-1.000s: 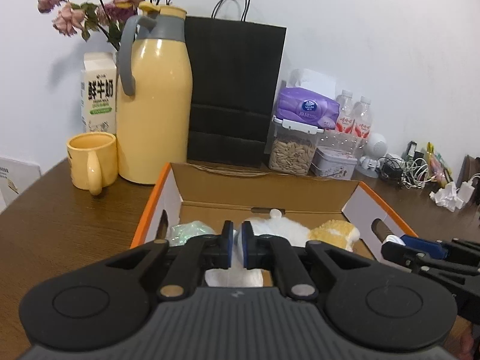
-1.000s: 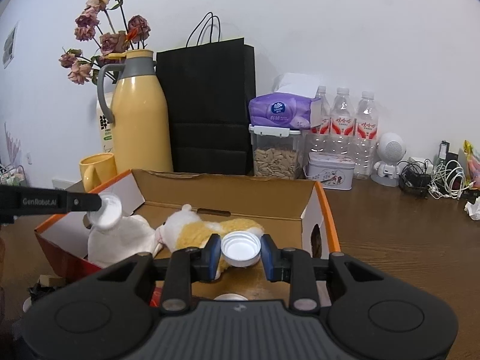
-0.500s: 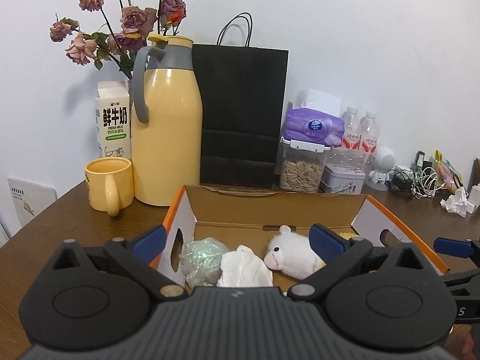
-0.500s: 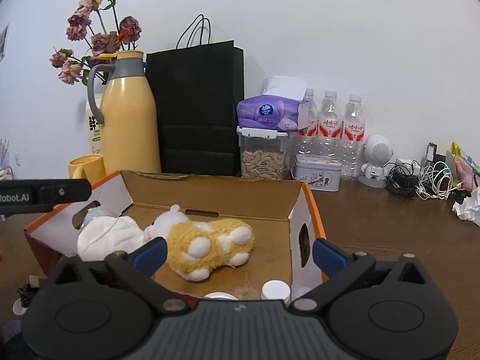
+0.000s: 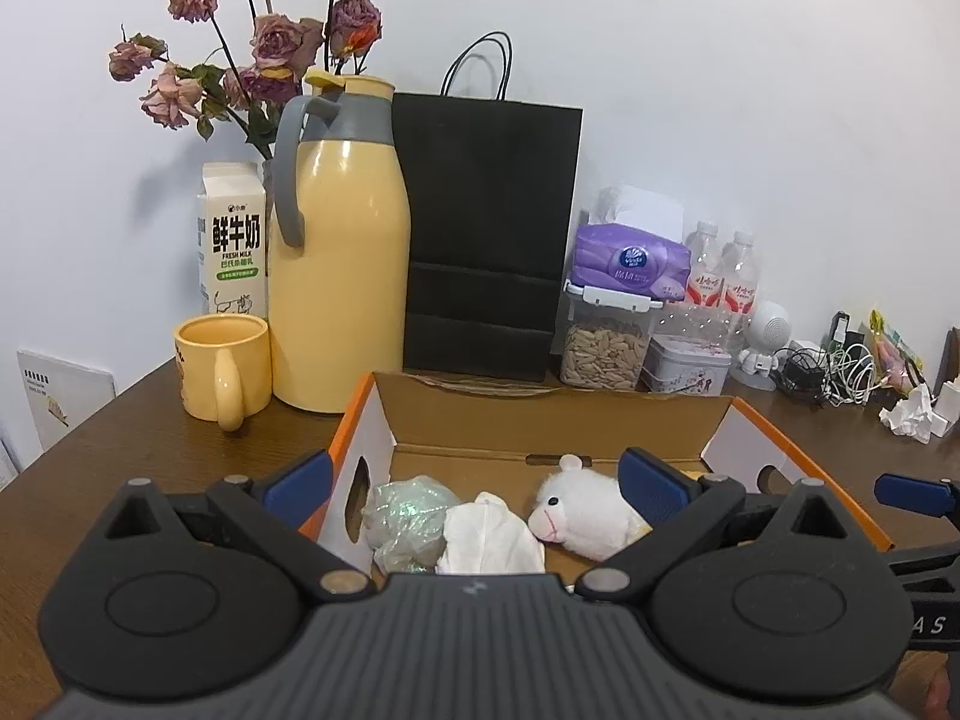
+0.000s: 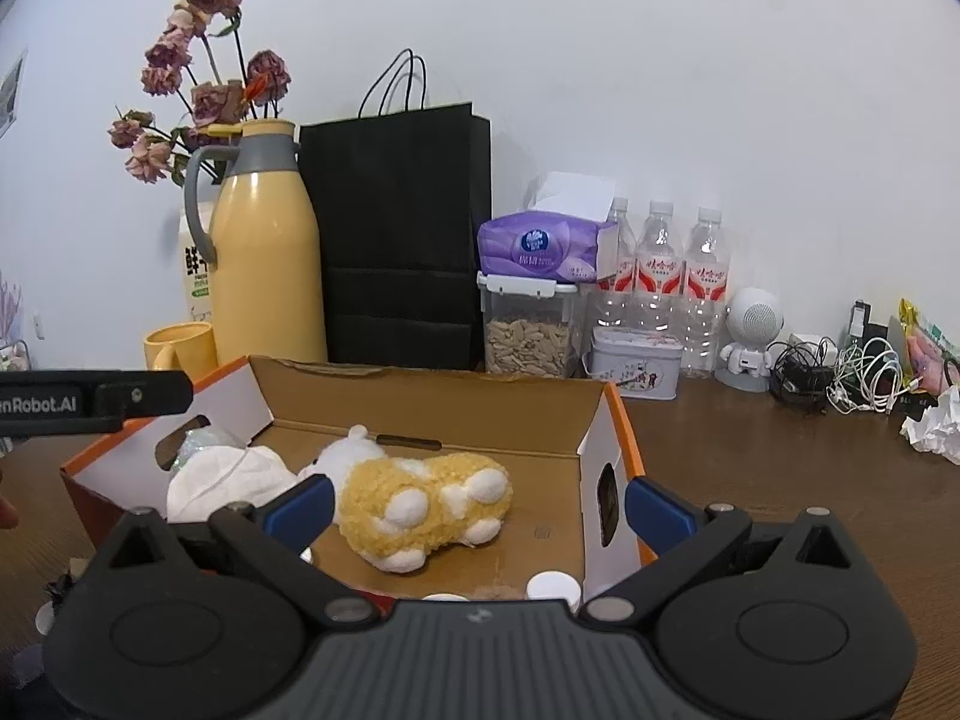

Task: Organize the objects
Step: 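Drop both white caps into the box by opening both tools, then move the right tool to the small white cap and grasp it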

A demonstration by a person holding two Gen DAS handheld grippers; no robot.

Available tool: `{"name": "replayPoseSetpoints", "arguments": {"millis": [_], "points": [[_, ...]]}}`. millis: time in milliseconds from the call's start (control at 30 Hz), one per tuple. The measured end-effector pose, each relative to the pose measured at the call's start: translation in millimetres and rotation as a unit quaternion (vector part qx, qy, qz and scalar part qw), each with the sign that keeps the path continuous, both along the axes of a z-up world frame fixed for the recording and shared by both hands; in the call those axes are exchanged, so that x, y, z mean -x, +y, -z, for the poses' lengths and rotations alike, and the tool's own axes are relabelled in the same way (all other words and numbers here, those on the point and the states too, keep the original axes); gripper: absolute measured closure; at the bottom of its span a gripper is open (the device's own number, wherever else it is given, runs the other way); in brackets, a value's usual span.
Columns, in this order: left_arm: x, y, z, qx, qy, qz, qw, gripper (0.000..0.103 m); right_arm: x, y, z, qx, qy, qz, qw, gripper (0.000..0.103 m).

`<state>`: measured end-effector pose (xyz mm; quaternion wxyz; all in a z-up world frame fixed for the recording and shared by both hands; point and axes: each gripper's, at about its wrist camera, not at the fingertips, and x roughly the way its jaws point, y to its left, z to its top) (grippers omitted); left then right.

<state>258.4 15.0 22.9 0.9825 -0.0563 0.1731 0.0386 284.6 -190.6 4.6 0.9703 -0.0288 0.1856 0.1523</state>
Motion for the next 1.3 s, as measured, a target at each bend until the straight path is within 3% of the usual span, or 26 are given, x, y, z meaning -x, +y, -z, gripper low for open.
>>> {"name": "replayPoseSetpoints", "arguments": {"millis": [200,500,1000,1200,1300], "points": [[16.0,2.5,-7.5,-0.001,-0.022,-0.009,0.9997,0.0,10.8,-6.8,-6.0,-0.005,-0.013,0.001,1.0,0.0],[43.5,16.9,-11.2,0.008,-0.019,-0.019,0.9996,0.0,34.4,-26.6,-7.0,0.005,-0.019,0.007,1.0,0.0],[74.0,47.6,6.2,-0.005,0.029,-0.064,0.9975,0.0,56.9,-67.8,26.8,0.05,0.054,0.006,0.997,0.0],[84.9,55.4,9.9,-0.009,0.041,-0.073,0.9964,0.0,55.0,-79.7,36.0,0.047,0.085,0.013,0.995,0.008],[88.6,56.9,11.3,-0.01,0.046,-0.075,0.9961,0.0,46.1,-86.2,42.8,0.034,0.107,0.025,0.993,0.021]]}}
